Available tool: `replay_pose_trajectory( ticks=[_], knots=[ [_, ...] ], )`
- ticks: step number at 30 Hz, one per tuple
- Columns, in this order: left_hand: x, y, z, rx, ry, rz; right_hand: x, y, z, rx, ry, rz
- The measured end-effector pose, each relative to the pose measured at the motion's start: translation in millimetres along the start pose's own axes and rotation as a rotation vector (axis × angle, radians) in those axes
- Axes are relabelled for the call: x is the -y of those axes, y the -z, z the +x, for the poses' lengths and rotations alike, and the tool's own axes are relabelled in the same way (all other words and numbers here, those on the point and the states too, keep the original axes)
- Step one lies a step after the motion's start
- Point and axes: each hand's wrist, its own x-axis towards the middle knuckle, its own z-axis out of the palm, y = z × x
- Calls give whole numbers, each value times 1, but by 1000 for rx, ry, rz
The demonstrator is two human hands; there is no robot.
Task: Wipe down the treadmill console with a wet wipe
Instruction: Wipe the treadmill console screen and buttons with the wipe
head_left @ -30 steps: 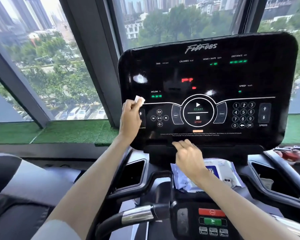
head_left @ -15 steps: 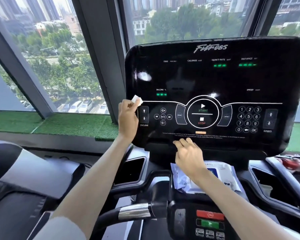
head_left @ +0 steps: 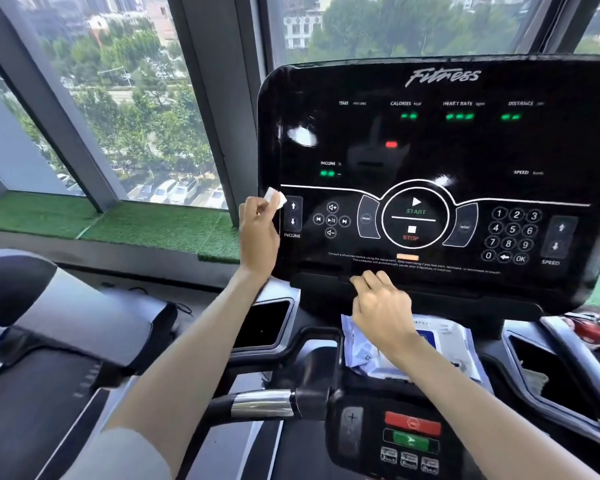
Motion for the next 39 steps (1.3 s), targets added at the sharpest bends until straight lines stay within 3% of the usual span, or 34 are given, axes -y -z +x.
replay_pose_trajectory(
  ticks=[2,5,8,10,12,15,17,19,21,26,30,32,39],
  knots=[
    [-4,-2,-14,22,-30,-58,-1,-1,0,-27,7,7],
    [7,-6,-58,109,84,-53,-3,-2,1,-52,16,13],
    [27,-3,-95,198,-108,70,-4,-3,-1,-58,31,35],
    [31,9,-95,309,-107,36,-6,-3,0,-75,3,81],
    [25,27,-84,449,120,-117,-6,0,5,-109,-85,202],
    [8,60,-69,636,682,-767,3,10,18,-87,-156,438],
    [-6,74,-63,692,825,-1072,15,25,33,139,-277,864],
    [-24,79,-60,729,823,-1197,27,45,46,524,-469,1407],
    [-37,79,-59,718,819,-1276,33,51,53,708,-555,1611],
    [-51,79,-61,510,798,-1040,40,53,54,675,-597,1612],
    [-62,77,-67,286,522,-504,44,51,56,640,-623,1571],
    [-64,77,-68,250,426,-357,46,50,57,635,-632,1575],
    [-70,78,-73,333,406,-511,44,47,71,565,-759,1658]
  ],
)
